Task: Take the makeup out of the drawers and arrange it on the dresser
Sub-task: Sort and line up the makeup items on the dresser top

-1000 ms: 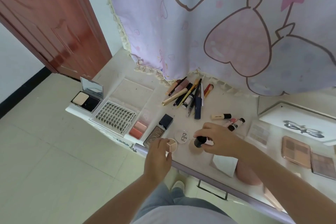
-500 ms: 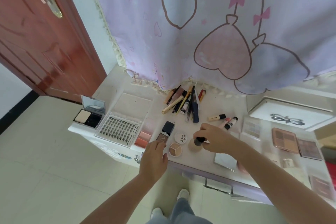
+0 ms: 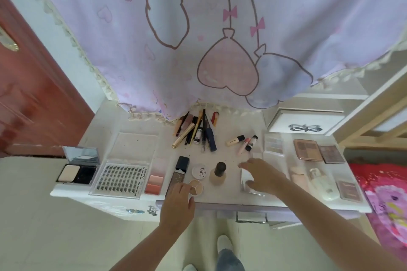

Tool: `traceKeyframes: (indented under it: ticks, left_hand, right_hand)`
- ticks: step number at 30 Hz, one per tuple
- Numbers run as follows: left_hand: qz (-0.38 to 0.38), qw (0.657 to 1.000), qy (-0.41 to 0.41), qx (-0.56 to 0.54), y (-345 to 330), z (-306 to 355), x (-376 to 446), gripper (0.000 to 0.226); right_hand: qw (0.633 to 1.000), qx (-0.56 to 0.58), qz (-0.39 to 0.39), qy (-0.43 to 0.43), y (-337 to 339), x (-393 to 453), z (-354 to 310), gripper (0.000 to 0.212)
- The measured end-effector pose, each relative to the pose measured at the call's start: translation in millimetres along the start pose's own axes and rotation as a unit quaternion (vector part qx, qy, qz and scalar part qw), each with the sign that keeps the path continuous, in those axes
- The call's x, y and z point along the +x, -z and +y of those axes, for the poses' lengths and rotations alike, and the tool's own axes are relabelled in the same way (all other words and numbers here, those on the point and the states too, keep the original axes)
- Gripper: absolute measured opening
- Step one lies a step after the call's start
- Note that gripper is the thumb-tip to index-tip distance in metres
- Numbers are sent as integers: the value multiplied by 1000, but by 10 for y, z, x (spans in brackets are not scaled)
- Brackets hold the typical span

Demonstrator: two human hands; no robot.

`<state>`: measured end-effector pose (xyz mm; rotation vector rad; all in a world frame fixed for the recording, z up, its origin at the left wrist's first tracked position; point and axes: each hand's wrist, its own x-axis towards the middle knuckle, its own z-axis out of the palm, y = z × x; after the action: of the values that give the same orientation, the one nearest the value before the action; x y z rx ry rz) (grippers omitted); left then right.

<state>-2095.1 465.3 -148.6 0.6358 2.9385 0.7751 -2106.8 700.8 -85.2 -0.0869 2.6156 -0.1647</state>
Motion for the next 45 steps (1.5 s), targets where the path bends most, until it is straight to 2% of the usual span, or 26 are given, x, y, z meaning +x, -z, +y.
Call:
traceKeyframes:
  ticks: [2,5,10,12,15,18,19,22,27,30,35,40,45]
  left_hand:
    - [-10,1000,-2,-20,-71,51,-7,42]
    - [-29,998,24,-46,-165,159,-13,18]
    - [-93,991,85,-42,-296,395,-24,29]
    - [-122,985,100,-64,-345,499,-12,31]
    - [-159,966,148,-140,-396,739,83,39]
    - [-162,920,221,-280,-368,978,260,62]
    - [-160,904,230,-323,-337,1053,330,70]
    - [-168,874,216,-401,-211,1242,548,82]
    - [-167,840,159,-492,17,1533,820,65]
    - [-170,837,110,-508,109,1644,876,61]
    - [-162,831,90,-525,233,1714,987,62]
    - [-115,820,88,-554,320,1766,1097,54]
    - [-78,829,74,-548,366,1810,1110,56]
  right_hand:
    - [998,-41,-4,-38,-175,-57,122,51]
    - [994,-80,-16,-70,-418,12,234,60]
    - [994,-104,37,-16,-580,152,424,51]
    - [996,-68,52,15,-572,163,485,47]
    - [994,71,39,67,-469,146,620,41]
    - [975,175,21,134,-294,96,788,37]
    - [972,179,24,154,-190,45,823,45]
    - [959,175,55,214,158,-124,931,66]
    - [931,242,106,254,599,-347,1117,68]
    - [911,282,140,267,717,-398,1178,60]
    - [894,295,162,297,855,-439,1199,46]
    - [886,291,177,315,952,-362,1208,60]
    - [874,286,188,346,1014,-379,1221,60]
